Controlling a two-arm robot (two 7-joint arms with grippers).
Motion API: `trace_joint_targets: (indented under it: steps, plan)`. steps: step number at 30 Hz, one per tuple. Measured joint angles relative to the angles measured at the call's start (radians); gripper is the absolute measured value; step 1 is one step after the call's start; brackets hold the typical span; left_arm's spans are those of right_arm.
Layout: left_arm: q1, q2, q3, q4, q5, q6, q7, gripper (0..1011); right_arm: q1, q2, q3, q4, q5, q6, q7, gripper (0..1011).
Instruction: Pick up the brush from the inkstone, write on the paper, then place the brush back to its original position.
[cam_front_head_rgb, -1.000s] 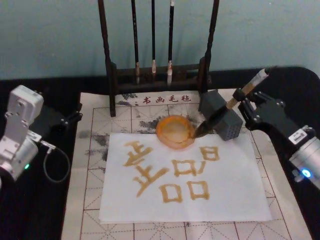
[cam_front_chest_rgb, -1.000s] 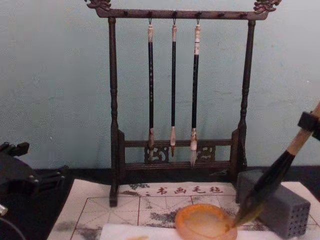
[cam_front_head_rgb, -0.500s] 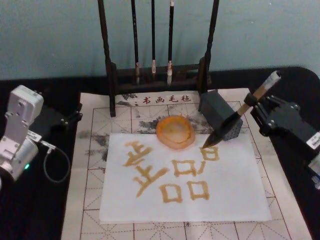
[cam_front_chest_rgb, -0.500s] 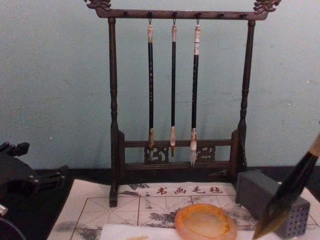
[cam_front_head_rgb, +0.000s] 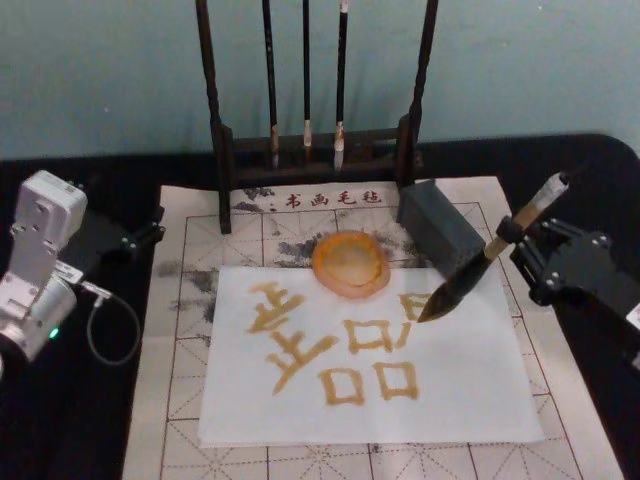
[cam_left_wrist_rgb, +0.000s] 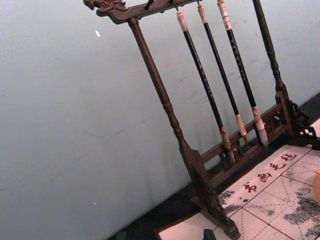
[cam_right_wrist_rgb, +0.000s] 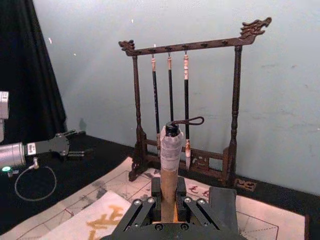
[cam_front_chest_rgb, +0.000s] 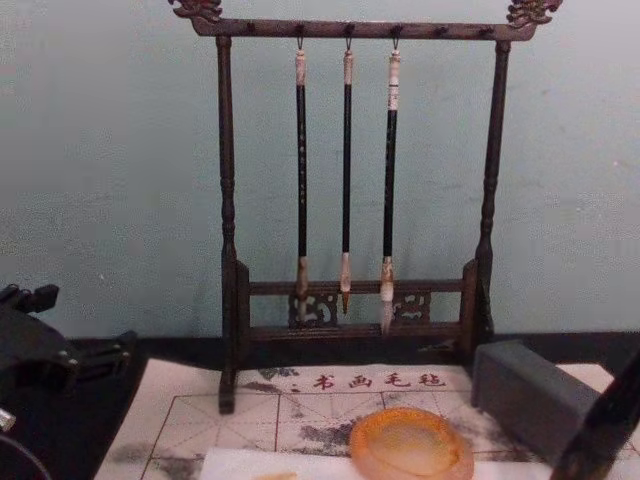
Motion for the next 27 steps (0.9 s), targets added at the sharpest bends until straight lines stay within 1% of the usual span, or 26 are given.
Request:
trace_joint_targets:
  steps: [8, 18, 27]
  plan:
    - [0.0, 0.0, 0.0, 0.0, 0.0, 0.0, 0.0, 1001, -0.008, -0.008, -0.007, -0.001, -0.03, -0.005, 0.01, 181]
    - [0.0, 0.0, 0.0, 0.0, 0.0, 0.0, 0.0, 1001, -0.002, -0.022, -0.019, 0.01, -0.057, -0.005, 0.01, 181]
    - [0.0, 0.0, 0.0, 0.0, 0.0, 0.0, 0.0, 1001, 0.003, -0.032, -0.02, 0.016, -0.067, -0.004, 0.009, 181]
